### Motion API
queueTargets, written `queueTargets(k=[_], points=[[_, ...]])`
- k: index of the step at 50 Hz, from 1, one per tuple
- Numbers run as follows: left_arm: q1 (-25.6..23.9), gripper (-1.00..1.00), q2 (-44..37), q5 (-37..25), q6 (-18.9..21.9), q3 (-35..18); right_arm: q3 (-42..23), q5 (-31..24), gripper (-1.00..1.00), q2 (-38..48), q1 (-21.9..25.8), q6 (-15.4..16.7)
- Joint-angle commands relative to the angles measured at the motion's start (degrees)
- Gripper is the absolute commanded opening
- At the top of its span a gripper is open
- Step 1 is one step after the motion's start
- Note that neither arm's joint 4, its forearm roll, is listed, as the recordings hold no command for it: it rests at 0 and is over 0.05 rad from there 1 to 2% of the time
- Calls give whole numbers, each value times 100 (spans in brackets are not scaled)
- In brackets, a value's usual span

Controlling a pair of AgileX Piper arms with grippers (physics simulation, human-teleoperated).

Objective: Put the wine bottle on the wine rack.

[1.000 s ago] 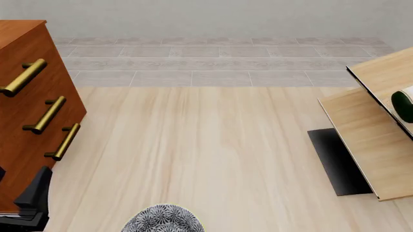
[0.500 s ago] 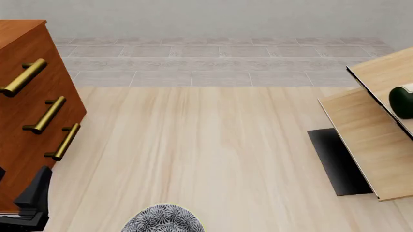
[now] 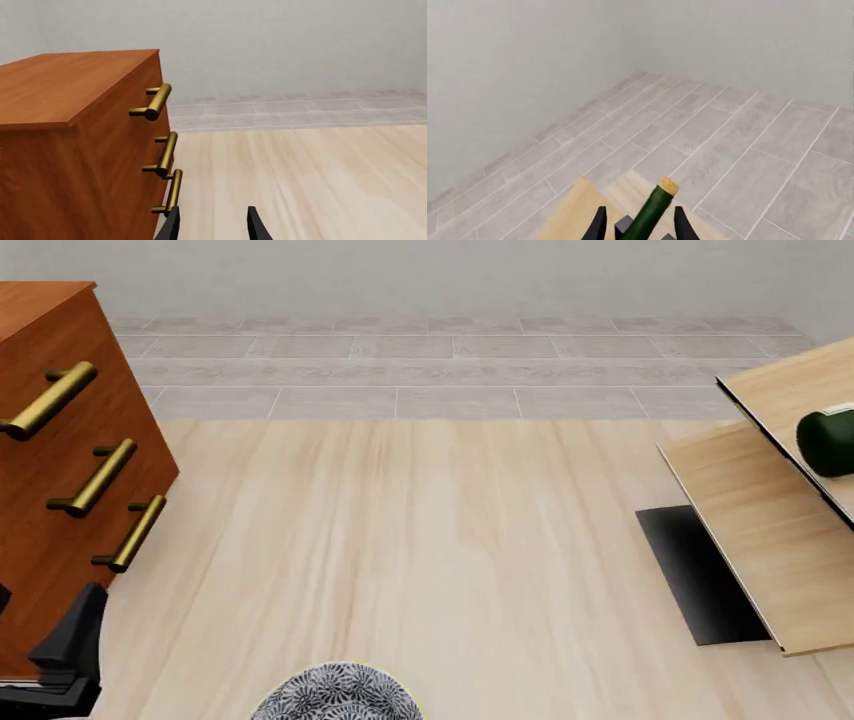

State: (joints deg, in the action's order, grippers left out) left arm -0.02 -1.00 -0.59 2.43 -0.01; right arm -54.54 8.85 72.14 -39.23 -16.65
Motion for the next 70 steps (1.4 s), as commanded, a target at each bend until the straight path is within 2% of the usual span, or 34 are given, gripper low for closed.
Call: queueTargets(k=[1,18,29,37,38,40,51,62,70], points=[[-9,100,-13,13,-8,0,-143,-168,100,-151,6,18],[-4,100,-63,77,-18,0,-234,-397,100,-444,66,48],[-28,100,-106,122,-19,0,-233,-601,100,-795,272,115],[-27,100,-221,280,5,0,-149,-730,100,-1145,567,283],[-26,100,-241,303,13,0,-143,-755,100,-1196,613,423],[-28,100,-279,346,14,0,-100,-760,100,-1267,677,335],[-21,100,-360,467,61,-1,-60,-947,100,-1669,1077,436],[-38,100,-376,514,63,-1,160,-1004,100,-2031,1396,759],[-35,100,-419,578,77,-2,525,-989,100,-2365,1622,802]])
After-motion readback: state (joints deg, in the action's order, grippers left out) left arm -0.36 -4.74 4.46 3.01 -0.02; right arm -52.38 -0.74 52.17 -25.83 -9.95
